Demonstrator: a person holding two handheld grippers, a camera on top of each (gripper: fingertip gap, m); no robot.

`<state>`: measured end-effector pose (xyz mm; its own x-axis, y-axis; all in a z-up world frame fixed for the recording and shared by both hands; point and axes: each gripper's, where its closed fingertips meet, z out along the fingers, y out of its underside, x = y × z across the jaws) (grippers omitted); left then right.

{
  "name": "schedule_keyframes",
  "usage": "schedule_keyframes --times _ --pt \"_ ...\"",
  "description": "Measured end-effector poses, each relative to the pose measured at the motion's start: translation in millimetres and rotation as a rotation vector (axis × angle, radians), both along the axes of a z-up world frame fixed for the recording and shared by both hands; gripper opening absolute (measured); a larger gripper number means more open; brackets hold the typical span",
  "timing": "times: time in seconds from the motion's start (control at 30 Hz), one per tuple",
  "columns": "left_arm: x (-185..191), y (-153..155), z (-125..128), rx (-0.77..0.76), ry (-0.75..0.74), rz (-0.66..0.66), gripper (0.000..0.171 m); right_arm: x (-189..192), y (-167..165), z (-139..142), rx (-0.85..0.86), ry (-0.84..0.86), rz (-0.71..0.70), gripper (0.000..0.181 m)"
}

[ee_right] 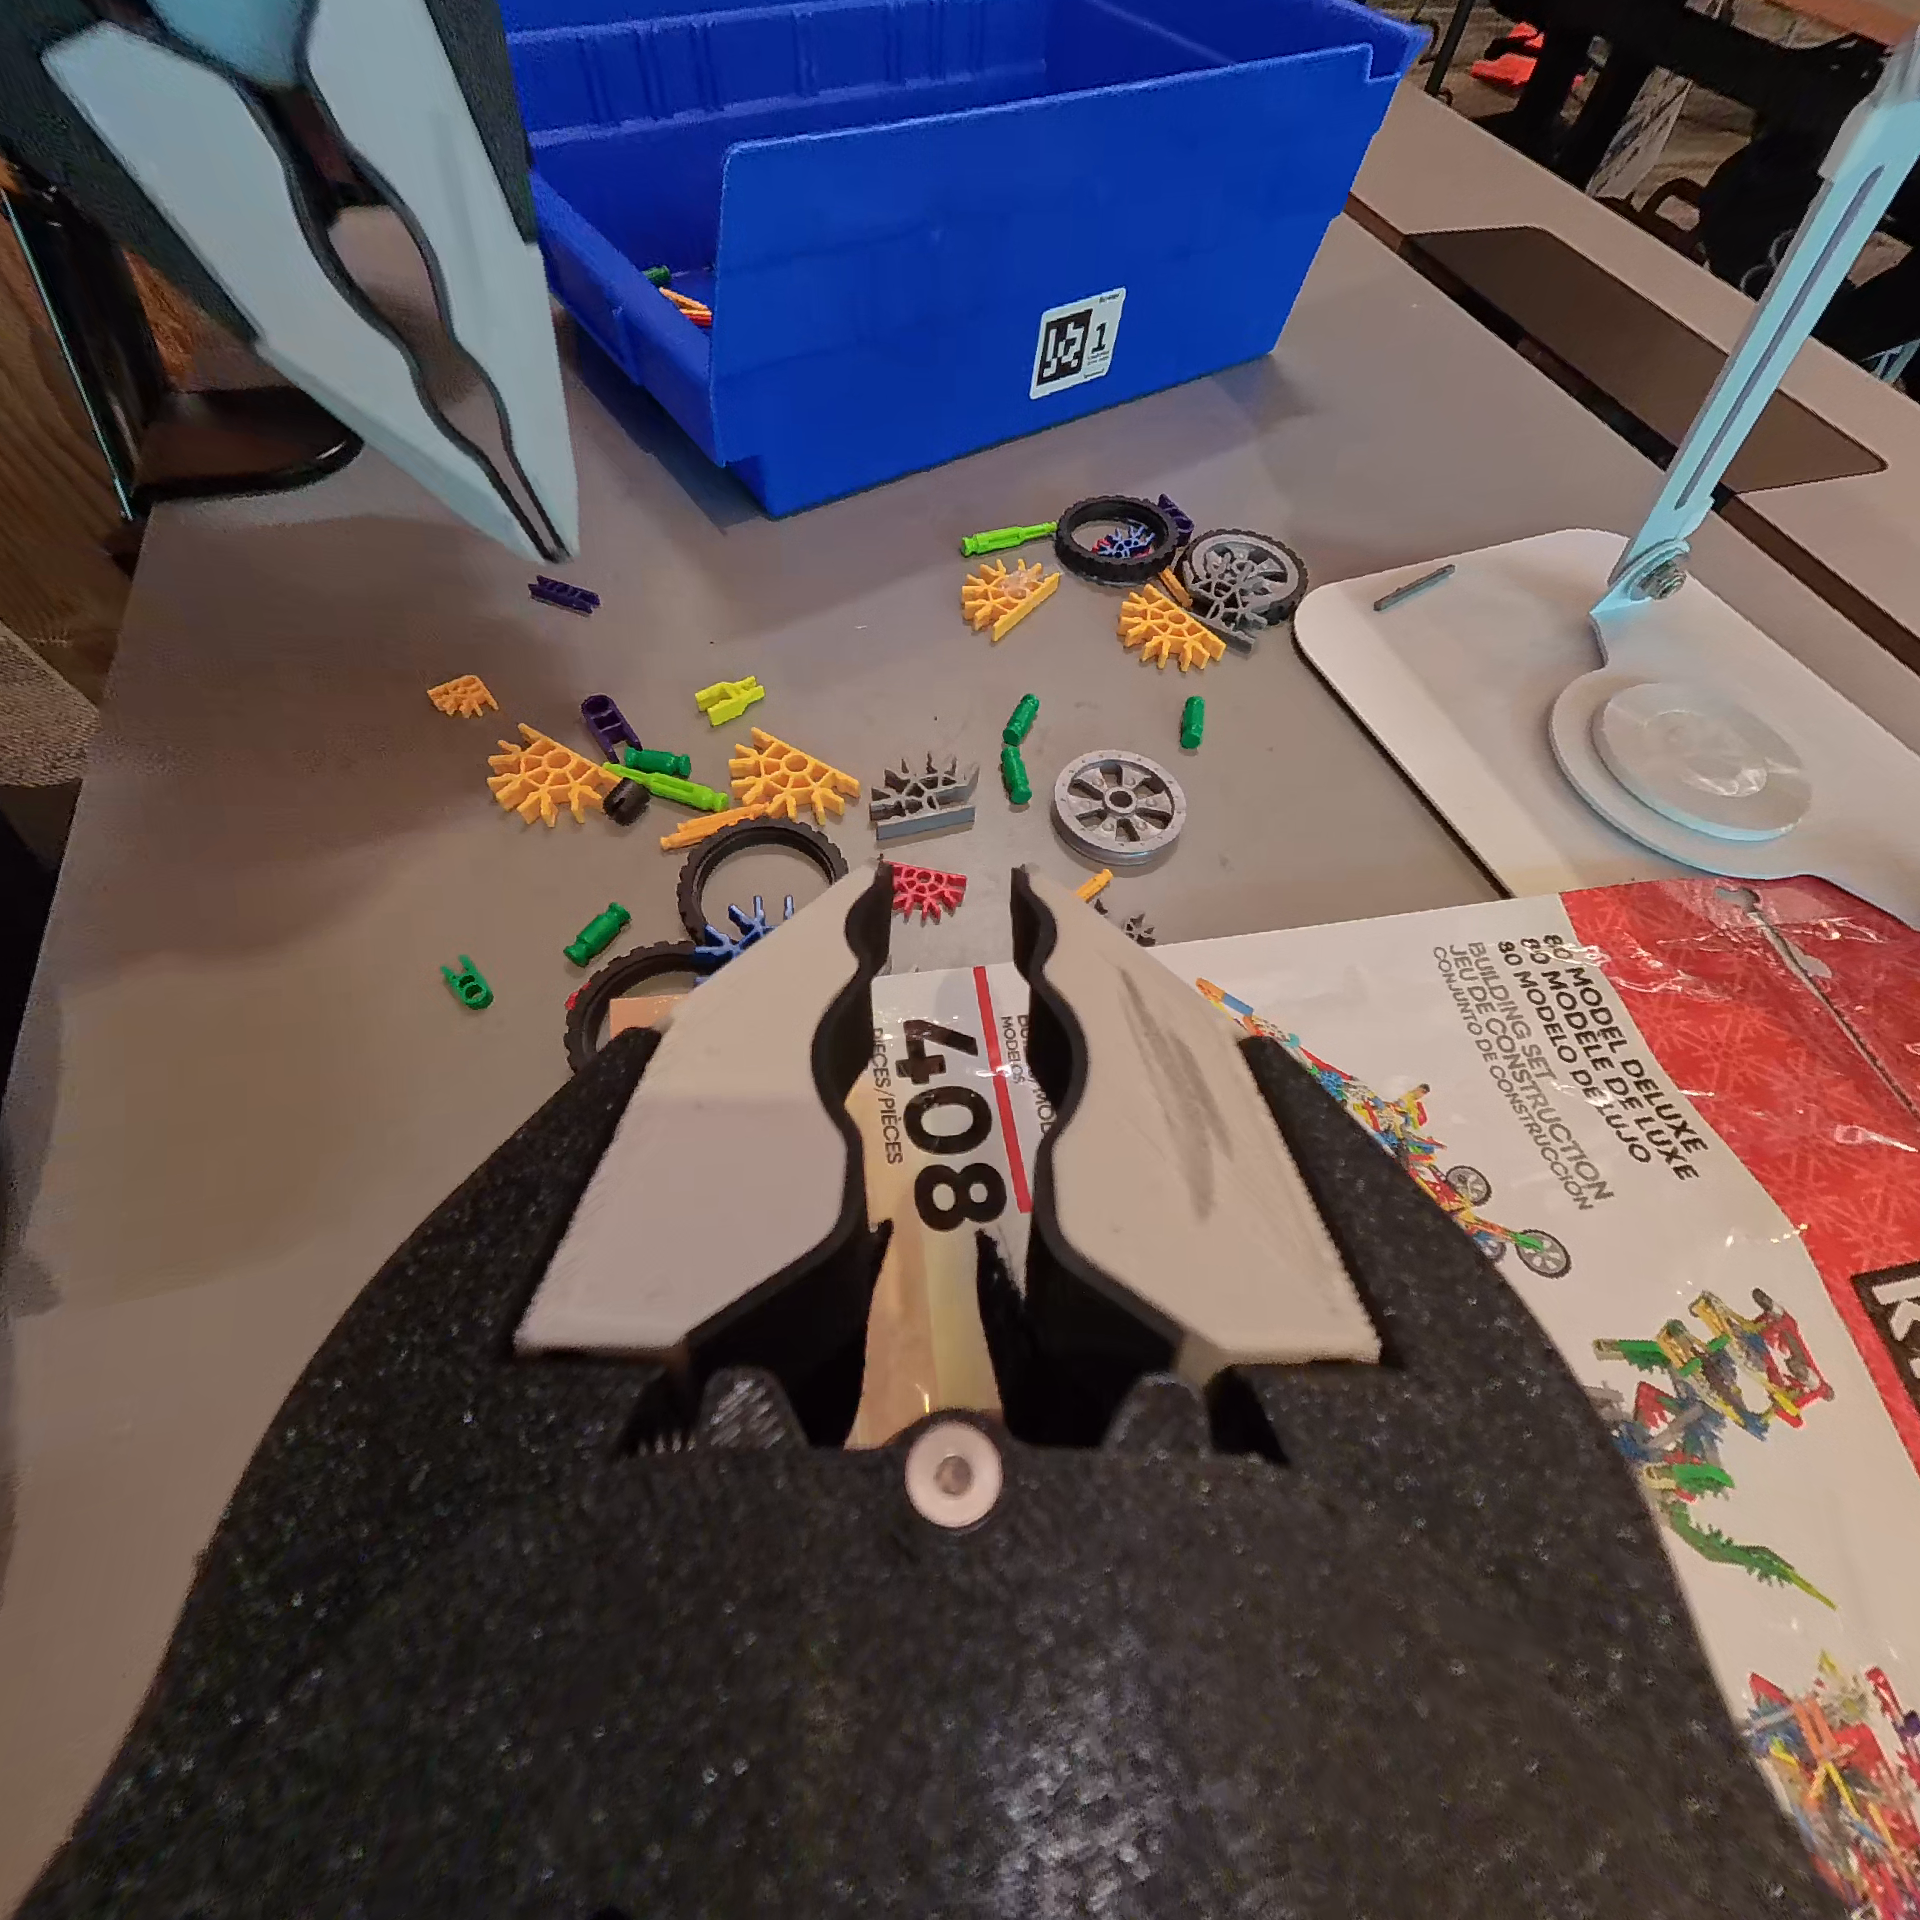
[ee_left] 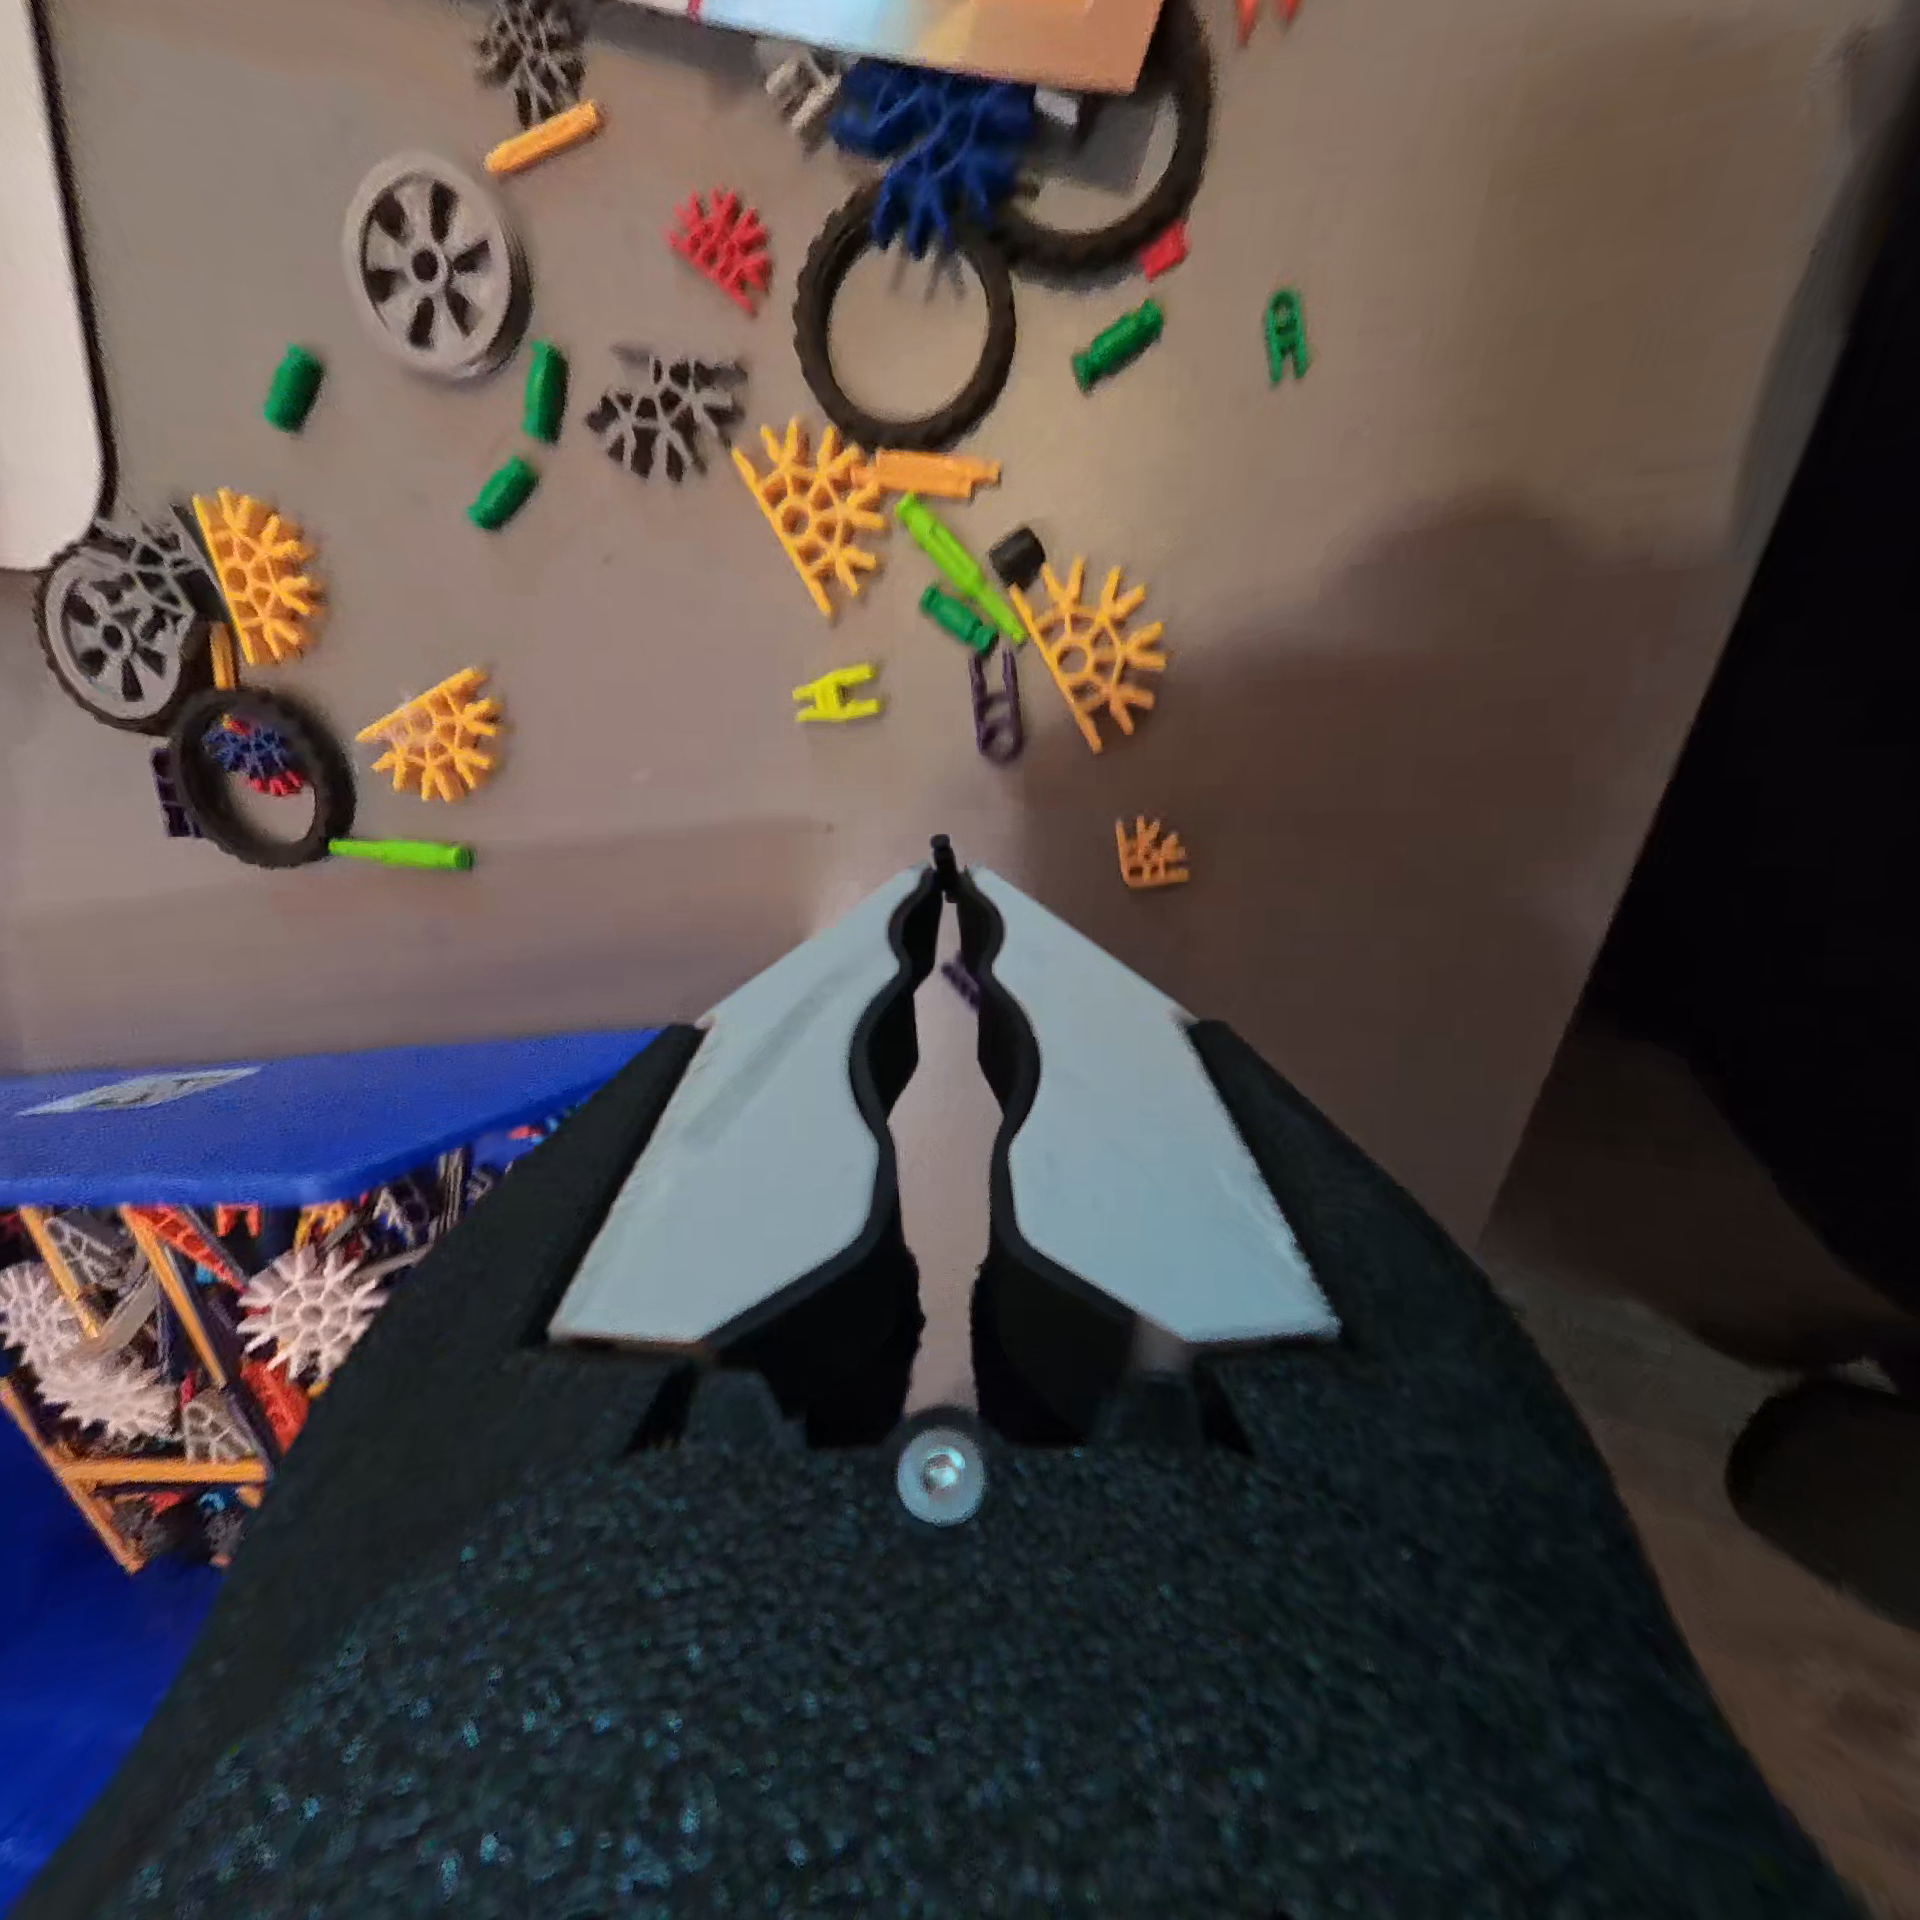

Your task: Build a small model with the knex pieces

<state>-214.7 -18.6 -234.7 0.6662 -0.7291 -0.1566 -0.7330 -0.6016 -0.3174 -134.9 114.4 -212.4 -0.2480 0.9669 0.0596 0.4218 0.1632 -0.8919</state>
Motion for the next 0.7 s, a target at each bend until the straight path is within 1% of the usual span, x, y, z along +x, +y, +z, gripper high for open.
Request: schedule_keyframes --times 0.13,0.23,0.33,0.5,0.7 --pt "20.3 11.4 -12.9 0.039 -0.072 0.052 0.001 -0.2 -1.2 -0.8 0.001 -0.003 0.004 0.021" --pt "15.4 16.5 -25.0 0.062 -0.009 0.076 0.002 0.1 -0.5 0.3 0.003 0.001 0.001 0.021" --pt "18.9 16.6 -29.2 0.071 -0.031 0.09 0.001 0.2 0.1 0.8 0.002 0.002 -0.002 0.021" --pt "17.7 20.3 -28.0 0.106 -0.007 0.085 0.001 1.1 -3.6 1.9 0.024 0.002 0.011 0.021" --pt "20.2 23.1 -24.6 0.112 -0.034 0.103 0.002 3.0 -13.9 9.8 0.061 0.028 0.044 0.021"
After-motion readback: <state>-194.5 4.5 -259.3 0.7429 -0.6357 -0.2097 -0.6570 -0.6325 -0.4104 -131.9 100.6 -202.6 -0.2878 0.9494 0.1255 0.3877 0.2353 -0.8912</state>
